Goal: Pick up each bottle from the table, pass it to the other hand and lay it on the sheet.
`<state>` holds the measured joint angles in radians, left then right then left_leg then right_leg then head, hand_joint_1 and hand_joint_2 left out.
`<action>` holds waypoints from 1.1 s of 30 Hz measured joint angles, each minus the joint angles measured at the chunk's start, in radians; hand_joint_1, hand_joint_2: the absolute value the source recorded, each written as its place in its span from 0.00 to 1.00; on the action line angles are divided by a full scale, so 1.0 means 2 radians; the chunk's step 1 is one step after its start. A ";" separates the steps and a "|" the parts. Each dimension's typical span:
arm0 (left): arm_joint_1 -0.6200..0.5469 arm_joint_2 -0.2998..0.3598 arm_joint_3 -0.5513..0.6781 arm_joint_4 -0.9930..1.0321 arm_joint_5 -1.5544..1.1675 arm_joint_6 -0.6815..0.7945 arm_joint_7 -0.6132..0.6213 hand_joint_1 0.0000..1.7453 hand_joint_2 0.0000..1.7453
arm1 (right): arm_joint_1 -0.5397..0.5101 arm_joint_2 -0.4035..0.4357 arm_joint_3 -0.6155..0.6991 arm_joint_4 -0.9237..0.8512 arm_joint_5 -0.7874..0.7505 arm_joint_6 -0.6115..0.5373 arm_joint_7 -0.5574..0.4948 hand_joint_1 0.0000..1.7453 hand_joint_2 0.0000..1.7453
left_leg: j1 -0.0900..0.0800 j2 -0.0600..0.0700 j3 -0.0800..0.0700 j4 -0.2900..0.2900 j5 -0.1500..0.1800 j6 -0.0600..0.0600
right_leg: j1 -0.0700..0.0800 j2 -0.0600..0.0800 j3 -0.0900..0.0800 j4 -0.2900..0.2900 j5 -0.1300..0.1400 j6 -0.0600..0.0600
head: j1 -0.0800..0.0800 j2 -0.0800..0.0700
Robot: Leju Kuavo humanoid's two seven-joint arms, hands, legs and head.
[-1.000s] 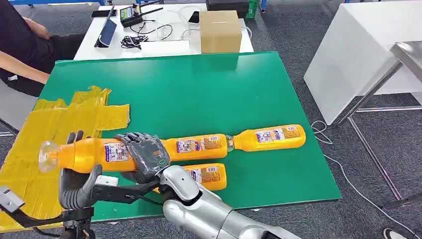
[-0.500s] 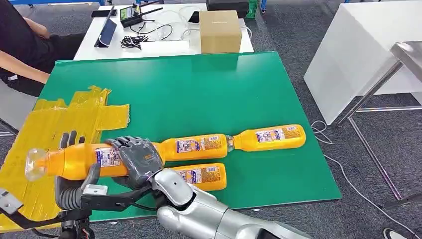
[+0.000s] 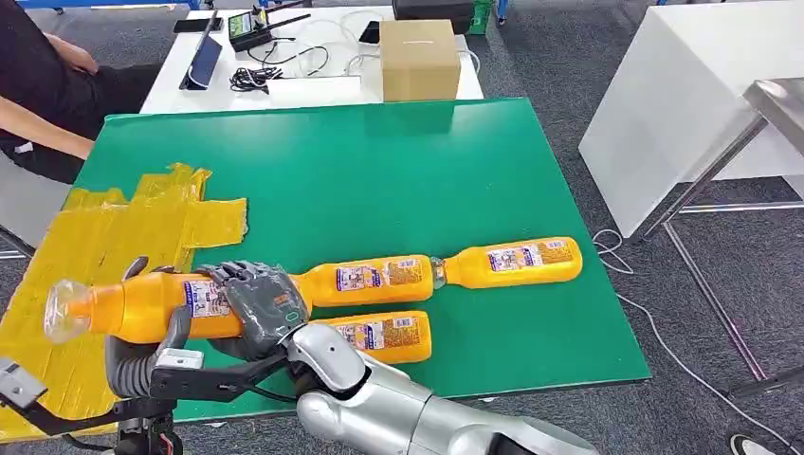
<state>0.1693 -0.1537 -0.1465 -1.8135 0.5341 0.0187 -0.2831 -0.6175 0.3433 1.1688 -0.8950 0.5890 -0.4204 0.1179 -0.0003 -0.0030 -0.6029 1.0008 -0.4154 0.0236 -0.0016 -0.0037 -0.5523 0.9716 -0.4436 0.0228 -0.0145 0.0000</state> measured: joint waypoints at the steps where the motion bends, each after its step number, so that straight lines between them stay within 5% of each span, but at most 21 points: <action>1: 0.000 0.000 0.000 0.000 0.001 0.000 0.000 1.00 1.00 | 0.000 0.000 0.000 0.001 -0.001 0.000 0.000 1.00 1.00 | 0.000 0.000 0.000 0.000 0.000 0.000 | 0.000 0.000 0.000 0.000 0.000 0.000 | 0.000 0.000; 17: 0.000 0.000 0.000 0.001 0.003 0.000 0.000 1.00 1.00 | 0.000 0.000 0.000 0.002 -0.003 -0.001 -0.002 1.00 1.00 | 0.000 0.000 0.000 0.000 0.000 0.000 | 0.000 0.000 0.000 0.000 0.000 0.000 | 0.000 0.000; 18: 0.000 0.000 0.000 0.001 0.003 0.000 0.000 1.00 1.00 | 0.000 0.000 0.000 0.002 -0.003 -0.001 -0.002 0.79 1.00 | 0.000 0.000 0.000 0.000 0.000 0.000 | 0.000 0.000 0.000 0.000 0.000 0.000 | 0.000 0.000; 19: 0.000 0.000 0.000 0.001 0.003 0.000 0.000 1.00 1.00 | 0.000 0.000 0.000 0.002 -0.003 -0.001 -0.002 0.00 1.00 | 0.000 0.000 0.000 0.000 0.000 0.000 | 0.000 0.000 0.000 0.000 0.000 0.000 | 0.000 0.000; 20: 0.000 0.000 0.000 0.001 0.003 0.000 0.000 1.00 1.00 | 0.000 0.000 0.000 0.002 -0.003 -0.001 -0.002 0.00 1.00 | 0.000 0.000 0.000 0.000 0.000 0.000 | 0.000 0.000 0.000 0.000 0.000 0.000 | 0.000 0.000; 21: 0.000 0.000 0.000 0.001 0.003 0.000 0.000 1.00 1.00 | 0.000 0.000 0.000 0.002 -0.004 -0.001 -0.002 0.00 0.00 | 0.000 0.000 0.000 0.000 0.000 0.000 | 0.000 0.000 0.000 0.000 0.000 0.000 | 0.000 0.000; 27: 0.004 0.000 0.003 0.001 -0.008 0.001 -0.008 1.00 1.00 | -0.002 0.000 0.004 0.006 0.004 0.010 0.011 0.00 0.00 | 0.000 0.000 0.000 0.000 0.000 0.000 | 0.000 0.000 0.000 0.000 0.000 0.000 | 0.000 0.000; 33: 0.000 0.000 0.032 -0.010 -0.159 0.048 -0.045 1.00 1.00 | 0.019 -0.011 -0.041 0.003 0.074 0.011 -0.026 0.00 0.00 | 0.000 0.000 0.000 0.000 0.000 0.000 | 0.000 0.000 0.000 0.000 0.000 0.000 | 0.000 0.000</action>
<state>0.1699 -0.1530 -0.0829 -1.8330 0.2171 0.1155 -0.3734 -0.5791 0.3217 1.0874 -0.8895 0.7368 -0.3983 0.0668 -0.0003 -0.0030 -0.6030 1.0009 -0.4154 0.0236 -0.0016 -0.0037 -0.5528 0.9715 -0.4436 0.0228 -0.0137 0.0000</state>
